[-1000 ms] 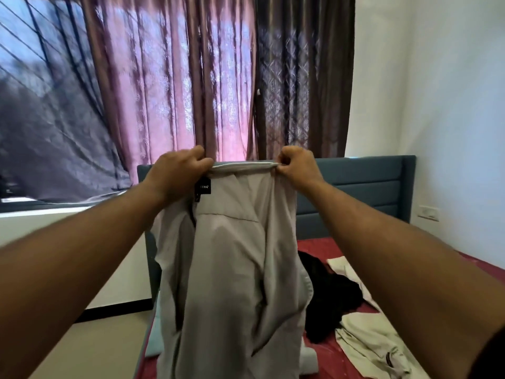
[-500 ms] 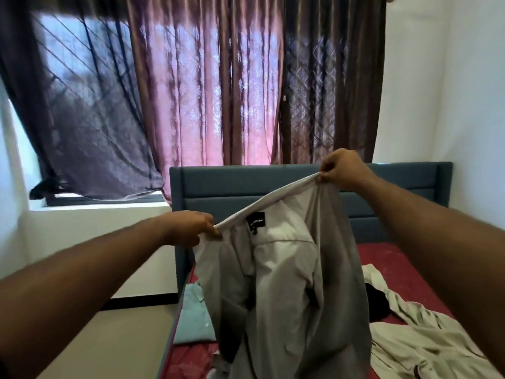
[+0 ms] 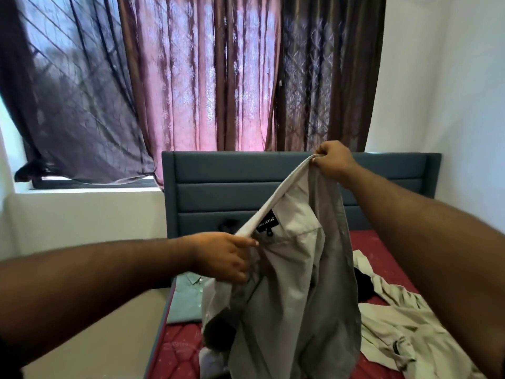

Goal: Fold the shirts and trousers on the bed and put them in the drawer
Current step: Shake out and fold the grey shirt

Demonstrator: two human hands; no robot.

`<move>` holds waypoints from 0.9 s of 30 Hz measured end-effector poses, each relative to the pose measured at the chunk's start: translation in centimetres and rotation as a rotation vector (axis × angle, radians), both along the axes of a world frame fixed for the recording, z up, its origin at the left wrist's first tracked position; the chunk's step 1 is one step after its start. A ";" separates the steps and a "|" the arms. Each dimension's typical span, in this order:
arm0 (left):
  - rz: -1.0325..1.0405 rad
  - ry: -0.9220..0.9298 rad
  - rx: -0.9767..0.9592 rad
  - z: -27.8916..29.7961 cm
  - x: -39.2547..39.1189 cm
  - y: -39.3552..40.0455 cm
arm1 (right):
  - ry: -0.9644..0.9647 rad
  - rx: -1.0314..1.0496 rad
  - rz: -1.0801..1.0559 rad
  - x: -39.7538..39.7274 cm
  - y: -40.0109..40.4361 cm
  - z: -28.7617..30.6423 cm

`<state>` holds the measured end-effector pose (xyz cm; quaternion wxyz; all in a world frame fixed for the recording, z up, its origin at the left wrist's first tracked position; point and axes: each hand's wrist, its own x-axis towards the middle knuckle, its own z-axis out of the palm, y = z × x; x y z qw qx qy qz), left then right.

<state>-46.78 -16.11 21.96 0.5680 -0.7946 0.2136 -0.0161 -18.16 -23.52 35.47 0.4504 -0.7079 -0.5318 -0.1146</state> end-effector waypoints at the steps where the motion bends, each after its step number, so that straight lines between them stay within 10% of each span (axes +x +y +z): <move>1: 0.041 0.022 -0.002 -0.2 0.4 -0.3 | 0.000 0.012 -0.005 0.0 0.1 0.0; 18: 0.306 0.082 -0.637 10.7 -1.1 -9.6 | 0.294 -0.040 0.356 3.7 -3.6 1.3; 24: 0.176 -0.281 -1.450 10.7 -0.2 -9.8 | 0.250 0.107 0.186 3.9 -2.5 0.8; 27: 0.271 -0.269 -1.491 10.1 -0.3 -9.9 | 0.223 0.124 0.168 4.0 -1.8 0.4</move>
